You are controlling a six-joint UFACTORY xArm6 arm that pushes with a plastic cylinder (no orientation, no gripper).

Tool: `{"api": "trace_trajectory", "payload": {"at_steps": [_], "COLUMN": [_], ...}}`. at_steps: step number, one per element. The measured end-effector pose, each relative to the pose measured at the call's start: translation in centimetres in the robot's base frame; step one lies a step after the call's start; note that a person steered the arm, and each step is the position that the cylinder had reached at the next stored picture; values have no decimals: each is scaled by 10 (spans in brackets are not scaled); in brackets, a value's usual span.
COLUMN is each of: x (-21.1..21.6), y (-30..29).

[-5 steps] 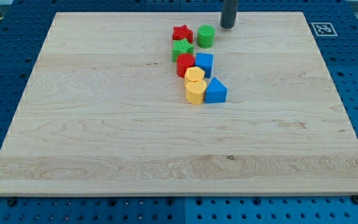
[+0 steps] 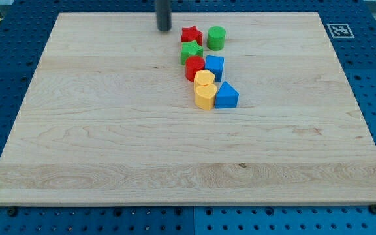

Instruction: Separate the yellow heart from the group of blocks

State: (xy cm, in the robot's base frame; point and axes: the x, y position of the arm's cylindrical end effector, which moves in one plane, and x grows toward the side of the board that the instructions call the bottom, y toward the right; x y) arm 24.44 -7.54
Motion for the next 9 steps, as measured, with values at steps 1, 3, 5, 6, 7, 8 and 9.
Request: {"api": "trace_trajectory", "payload": {"at_steps": [1, 3, 5, 6, 7, 8, 9], "x": [33, 88, 145, 172, 184, 184, 184], "y": [-25, 4, 10, 40, 76, 147, 188]}}
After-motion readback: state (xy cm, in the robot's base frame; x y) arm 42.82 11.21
